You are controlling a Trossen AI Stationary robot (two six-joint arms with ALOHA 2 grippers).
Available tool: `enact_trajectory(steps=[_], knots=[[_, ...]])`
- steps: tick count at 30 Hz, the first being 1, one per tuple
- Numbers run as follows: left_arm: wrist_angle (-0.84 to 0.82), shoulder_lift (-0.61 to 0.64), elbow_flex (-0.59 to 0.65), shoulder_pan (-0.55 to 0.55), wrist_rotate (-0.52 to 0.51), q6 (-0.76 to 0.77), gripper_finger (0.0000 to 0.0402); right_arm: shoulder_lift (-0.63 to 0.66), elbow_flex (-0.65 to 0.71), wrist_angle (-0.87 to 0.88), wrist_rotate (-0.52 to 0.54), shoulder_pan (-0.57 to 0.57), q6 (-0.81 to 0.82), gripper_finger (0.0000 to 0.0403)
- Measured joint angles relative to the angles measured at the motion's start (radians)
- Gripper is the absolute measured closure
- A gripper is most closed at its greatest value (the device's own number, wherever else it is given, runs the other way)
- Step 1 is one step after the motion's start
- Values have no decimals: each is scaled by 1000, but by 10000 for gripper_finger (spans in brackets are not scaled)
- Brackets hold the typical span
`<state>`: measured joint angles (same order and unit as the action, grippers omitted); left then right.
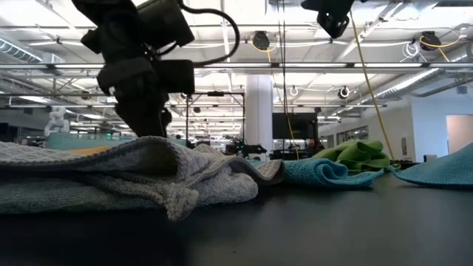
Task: Fold microfiber towels
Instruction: Adjust the gray towel on the table
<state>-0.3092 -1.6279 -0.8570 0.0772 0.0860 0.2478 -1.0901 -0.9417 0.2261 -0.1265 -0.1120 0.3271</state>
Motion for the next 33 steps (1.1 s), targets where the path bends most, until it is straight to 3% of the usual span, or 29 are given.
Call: enact_trajectory(steps=[7,12,20,25,31,33], knots=[[43,-22,-1,-11,-1,-4,244,-1,0,36,3,0,0,268],[25,-19,-1,-36,9,1,217,-1,0,37,3,0,0,268],[23,-43,-1,-53,226,21,206,-1,0,37,3,0,1,268],[42,-98,-5,-51,232,59,258,-1,0,37,2,0,1,268],[62,-96,-2,-26,245,66,382,-1,0,36,0,0,1,268],[43,-74,1,-3,253,69,388,-1,0,33,0,-1,1,268]])
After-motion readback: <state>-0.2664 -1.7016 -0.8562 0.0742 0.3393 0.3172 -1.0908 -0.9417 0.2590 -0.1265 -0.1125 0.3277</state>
